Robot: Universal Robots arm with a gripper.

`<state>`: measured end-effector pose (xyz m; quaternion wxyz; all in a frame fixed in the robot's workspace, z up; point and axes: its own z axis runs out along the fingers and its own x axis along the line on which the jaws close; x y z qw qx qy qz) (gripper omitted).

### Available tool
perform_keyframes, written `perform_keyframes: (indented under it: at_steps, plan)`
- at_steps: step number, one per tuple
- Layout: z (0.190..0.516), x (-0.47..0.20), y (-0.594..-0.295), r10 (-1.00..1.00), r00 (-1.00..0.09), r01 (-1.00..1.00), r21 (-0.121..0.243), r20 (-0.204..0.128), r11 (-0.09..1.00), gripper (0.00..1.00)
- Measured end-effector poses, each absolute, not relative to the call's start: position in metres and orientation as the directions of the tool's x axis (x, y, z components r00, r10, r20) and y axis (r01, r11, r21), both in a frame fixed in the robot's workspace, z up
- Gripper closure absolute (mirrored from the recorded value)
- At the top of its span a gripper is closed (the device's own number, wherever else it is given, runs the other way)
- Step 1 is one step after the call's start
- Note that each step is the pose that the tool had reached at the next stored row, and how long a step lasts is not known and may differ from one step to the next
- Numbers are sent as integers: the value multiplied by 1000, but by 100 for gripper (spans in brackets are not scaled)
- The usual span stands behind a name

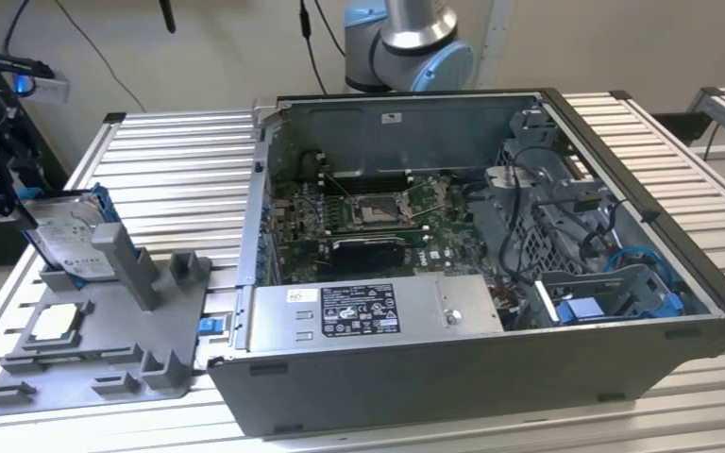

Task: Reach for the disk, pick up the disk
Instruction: 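Pick up the disk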

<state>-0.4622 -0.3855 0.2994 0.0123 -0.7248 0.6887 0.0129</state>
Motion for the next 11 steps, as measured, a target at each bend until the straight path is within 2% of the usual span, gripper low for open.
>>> perform_keyframes:
  at_steps: [11]
  plan:
    - [280, -462, -386, -998, 51, -999, 0, -43, -51, 0]
